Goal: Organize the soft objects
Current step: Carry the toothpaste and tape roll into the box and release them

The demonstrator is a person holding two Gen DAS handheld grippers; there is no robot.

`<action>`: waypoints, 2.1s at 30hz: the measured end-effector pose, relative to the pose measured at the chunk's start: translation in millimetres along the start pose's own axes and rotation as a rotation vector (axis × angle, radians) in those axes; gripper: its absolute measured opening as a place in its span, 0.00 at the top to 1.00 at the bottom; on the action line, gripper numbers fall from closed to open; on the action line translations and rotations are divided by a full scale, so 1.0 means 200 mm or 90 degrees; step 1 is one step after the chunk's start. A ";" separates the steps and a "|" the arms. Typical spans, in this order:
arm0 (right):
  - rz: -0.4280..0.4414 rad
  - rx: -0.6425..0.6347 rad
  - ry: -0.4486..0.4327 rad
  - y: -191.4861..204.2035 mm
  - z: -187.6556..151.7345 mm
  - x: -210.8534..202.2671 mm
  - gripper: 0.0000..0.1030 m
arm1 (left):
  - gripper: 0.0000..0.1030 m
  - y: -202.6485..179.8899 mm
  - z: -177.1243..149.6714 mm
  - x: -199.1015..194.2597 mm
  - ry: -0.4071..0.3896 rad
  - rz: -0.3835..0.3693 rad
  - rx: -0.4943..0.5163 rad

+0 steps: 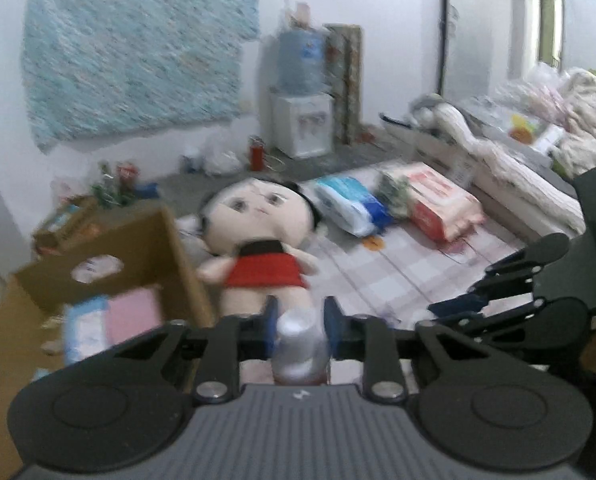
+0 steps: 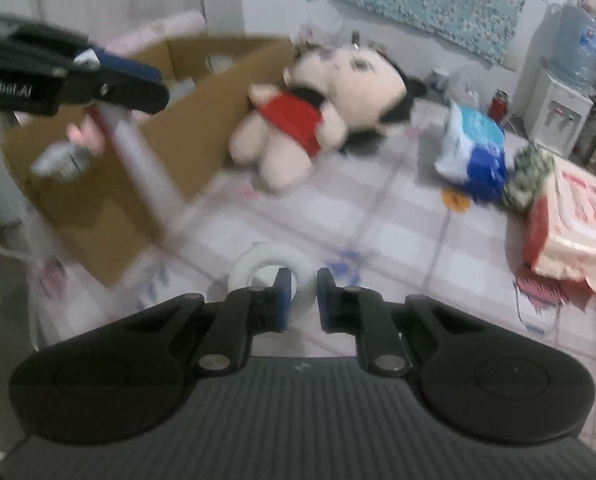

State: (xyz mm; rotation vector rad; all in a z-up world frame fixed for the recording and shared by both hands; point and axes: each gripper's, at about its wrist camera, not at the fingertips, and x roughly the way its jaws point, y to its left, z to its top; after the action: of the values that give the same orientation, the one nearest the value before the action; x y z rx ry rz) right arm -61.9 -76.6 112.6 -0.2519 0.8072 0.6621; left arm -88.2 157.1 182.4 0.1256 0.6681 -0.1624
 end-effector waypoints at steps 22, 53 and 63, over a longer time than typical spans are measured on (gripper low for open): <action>0.143 0.015 -0.074 0.27 0.37 -0.06 0.88 | 0.86 0.38 0.04 -0.34 -0.028 0.107 -0.075; 0.203 0.064 -0.017 0.26 0.37 0.06 0.88 | 0.62 0.43 -0.33 0.53 0.368 0.058 0.030; 0.210 0.057 -0.012 0.28 0.36 0.07 0.88 | 0.69 0.48 -0.43 0.64 0.468 0.114 0.104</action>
State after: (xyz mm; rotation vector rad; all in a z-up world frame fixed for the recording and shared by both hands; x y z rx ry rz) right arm -47.9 4.6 152.5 -0.0305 0.8659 0.9331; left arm -23.7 251.9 42.1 0.4129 1.3705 0.0095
